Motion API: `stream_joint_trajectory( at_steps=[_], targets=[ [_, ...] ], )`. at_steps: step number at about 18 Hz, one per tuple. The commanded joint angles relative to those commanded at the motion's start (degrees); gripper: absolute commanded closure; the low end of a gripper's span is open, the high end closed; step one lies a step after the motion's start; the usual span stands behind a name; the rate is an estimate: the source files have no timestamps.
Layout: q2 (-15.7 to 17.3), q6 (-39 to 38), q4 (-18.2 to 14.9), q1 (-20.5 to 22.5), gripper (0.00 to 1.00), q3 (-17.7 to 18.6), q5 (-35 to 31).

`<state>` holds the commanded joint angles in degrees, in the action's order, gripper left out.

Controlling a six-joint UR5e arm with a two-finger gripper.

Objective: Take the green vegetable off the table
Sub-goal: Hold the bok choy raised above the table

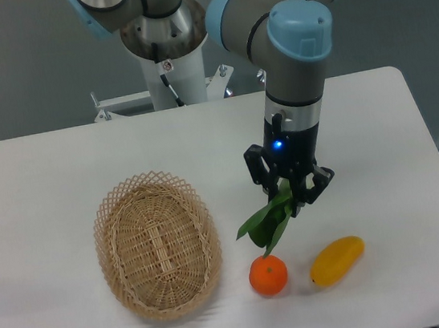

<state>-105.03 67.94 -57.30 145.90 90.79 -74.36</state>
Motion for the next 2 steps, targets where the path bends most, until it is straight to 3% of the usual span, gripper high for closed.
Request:
stream_joint_trajectory(
  at_steps=[2],
  targets=[
    [0.00,0.00,0.00,0.00,0.55,0.00,0.00]
  ],
)
